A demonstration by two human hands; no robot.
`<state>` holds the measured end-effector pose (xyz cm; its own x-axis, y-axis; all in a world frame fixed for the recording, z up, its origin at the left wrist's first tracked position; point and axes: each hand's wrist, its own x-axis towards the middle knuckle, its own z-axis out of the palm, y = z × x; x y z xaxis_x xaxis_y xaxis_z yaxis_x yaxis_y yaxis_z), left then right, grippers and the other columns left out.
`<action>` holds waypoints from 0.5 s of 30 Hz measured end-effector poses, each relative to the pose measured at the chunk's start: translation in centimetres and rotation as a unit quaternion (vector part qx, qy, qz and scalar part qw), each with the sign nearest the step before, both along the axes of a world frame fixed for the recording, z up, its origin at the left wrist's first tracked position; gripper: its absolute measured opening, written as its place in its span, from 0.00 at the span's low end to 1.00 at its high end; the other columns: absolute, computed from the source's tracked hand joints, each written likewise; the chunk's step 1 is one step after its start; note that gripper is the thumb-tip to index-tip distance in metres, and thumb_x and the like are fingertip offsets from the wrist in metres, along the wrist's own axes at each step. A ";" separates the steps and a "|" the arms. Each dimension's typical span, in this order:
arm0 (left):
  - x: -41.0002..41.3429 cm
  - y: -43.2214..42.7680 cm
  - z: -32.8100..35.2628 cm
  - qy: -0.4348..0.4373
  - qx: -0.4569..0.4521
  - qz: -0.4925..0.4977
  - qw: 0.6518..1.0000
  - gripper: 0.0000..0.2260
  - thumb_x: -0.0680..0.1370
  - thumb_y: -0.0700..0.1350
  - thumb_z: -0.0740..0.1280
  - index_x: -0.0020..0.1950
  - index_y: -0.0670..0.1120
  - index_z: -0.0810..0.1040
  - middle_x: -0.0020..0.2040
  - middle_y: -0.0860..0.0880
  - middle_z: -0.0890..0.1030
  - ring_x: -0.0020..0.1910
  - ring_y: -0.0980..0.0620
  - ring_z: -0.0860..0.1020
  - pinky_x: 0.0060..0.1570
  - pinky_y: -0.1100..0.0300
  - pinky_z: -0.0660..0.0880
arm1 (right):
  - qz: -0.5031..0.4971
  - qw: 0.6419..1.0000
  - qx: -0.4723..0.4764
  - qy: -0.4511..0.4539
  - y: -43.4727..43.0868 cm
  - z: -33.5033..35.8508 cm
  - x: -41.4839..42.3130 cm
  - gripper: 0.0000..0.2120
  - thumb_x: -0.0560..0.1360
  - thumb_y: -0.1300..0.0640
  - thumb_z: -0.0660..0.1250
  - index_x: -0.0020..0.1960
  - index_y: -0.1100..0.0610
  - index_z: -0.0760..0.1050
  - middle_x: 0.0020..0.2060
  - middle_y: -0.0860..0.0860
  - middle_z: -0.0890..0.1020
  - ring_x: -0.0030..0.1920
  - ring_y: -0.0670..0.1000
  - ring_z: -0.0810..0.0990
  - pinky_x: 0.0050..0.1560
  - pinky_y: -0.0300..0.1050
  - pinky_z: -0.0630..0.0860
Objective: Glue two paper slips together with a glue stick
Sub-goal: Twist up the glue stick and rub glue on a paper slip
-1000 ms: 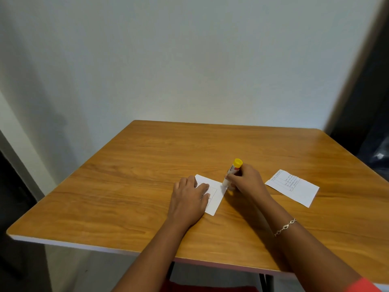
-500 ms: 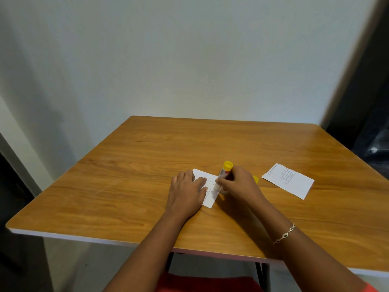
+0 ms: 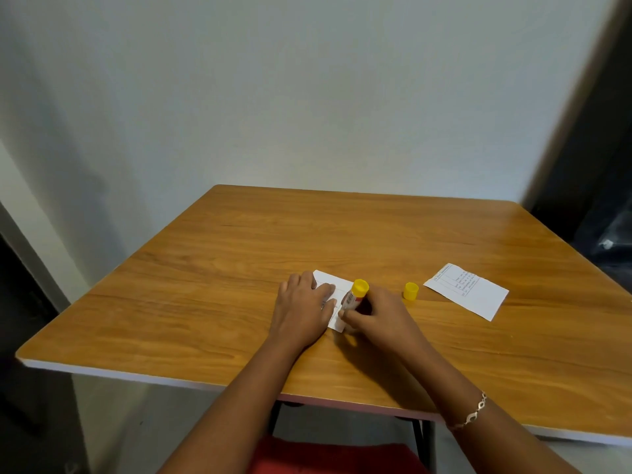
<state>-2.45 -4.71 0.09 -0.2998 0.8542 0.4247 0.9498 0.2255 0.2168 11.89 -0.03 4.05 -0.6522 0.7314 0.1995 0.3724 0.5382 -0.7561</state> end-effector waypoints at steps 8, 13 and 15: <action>0.1 0.1 0.0 0.000 0.007 -0.001 1.000 0.13 0.76 0.51 0.60 0.58 0.49 0.74 0.53 0.48 0.76 0.54 0.47 0.70 0.52 0.55 0.63 | 0.041 0.953 -0.238 0.182 -0.1 0.6 2.3 0.09 0.72 0.67 0.64 0.49 0.57 0.77 0.36 0.53 0.78 0.36 0.51 0.77 0.37 0.47 0.77; 0.3 1.1 0.4 -0.015 -0.013 -0.010 1.000 0.13 0.77 0.51 0.59 0.58 0.49 0.74 0.58 0.51 0.76 0.58 0.49 0.68 0.56 0.56 0.60 | 0.010 0.911 -0.318 0.261 1.1 1.5 4.4 0.09 0.75 0.58 0.62 0.53 0.54 0.77 0.41 0.58 0.80 0.42 0.54 0.79 0.41 0.48 0.77; 0.7 1.8 0.5 -0.031 -0.005 -0.020 0.999 0.12 0.77 0.51 0.60 0.57 0.49 0.75 0.57 0.51 0.77 0.58 0.50 0.68 0.56 0.57 0.59 | -0.023 0.920 -0.286 0.269 2.2 1.8 4.9 0.09 0.77 0.58 0.59 0.54 0.52 0.75 0.42 0.57 0.81 0.44 0.53 0.81 0.43 0.47 0.78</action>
